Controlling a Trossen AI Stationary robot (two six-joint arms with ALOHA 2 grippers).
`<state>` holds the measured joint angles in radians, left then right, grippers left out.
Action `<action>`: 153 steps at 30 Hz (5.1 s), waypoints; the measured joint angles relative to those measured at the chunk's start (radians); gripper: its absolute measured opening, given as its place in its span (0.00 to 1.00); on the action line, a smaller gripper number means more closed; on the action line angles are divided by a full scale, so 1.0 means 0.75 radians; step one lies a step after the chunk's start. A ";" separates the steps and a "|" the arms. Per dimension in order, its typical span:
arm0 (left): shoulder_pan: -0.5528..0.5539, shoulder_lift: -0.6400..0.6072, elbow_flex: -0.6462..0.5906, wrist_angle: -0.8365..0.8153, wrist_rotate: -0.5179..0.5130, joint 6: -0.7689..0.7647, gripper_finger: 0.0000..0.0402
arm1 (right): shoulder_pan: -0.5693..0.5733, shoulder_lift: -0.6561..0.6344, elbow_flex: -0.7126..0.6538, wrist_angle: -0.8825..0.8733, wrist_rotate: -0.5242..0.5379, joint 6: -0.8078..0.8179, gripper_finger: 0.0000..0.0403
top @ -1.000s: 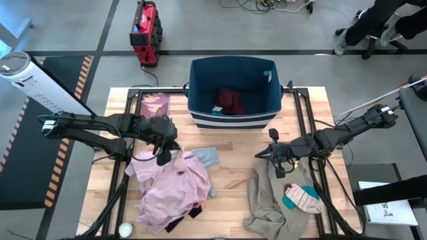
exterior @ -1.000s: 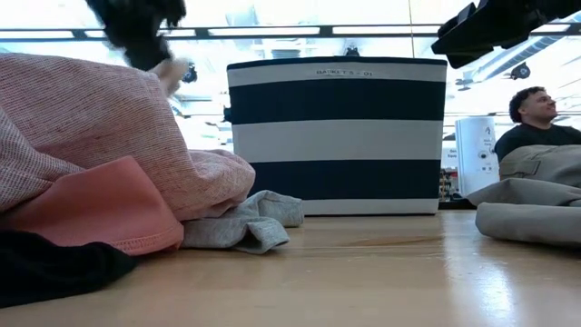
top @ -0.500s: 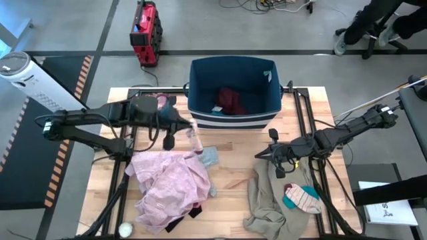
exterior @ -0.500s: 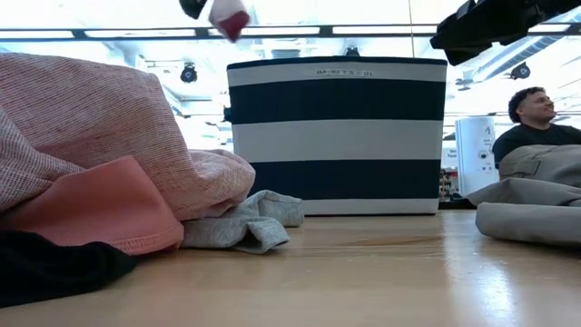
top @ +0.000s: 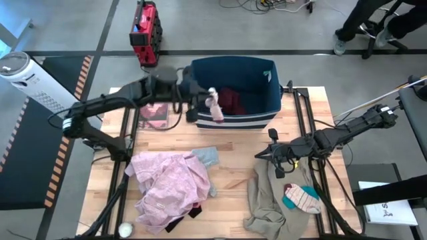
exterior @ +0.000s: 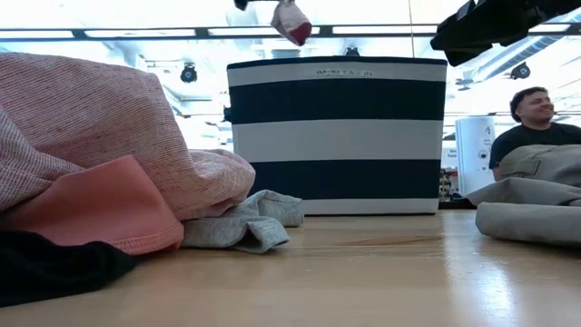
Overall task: Sort clothes
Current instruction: Put the light pink striped sock into the blue bin, then put the pink polo shirt into the blue bin
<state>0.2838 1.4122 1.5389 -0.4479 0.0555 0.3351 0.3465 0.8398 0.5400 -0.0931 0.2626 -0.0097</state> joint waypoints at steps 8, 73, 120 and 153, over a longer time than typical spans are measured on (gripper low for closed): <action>0.130 0.250 0.357 -0.172 0.019 0.068 0.00 | 0.000 0.000 0.000 -0.008 0.000 0.007 0.00; -0.248 0.184 0.377 -0.867 -0.025 -0.143 0.56 | 0.000 0.001 -0.002 -0.044 0.000 -0.001 0.00; -0.649 -0.395 -1.123 -0.653 0.057 -1.567 0.77 | 0.000 0.001 -0.003 -0.043 -0.011 0.009 0.00; -0.656 -0.305 -0.652 -0.877 -0.131 -1.434 0.00 | 0.000 0.001 -0.003 -0.041 -0.011 -0.003 0.00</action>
<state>-0.2085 1.1835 1.0496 -1.1055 -0.0428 -0.7404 0.3465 0.8406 0.5377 -0.1242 0.2544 -0.0116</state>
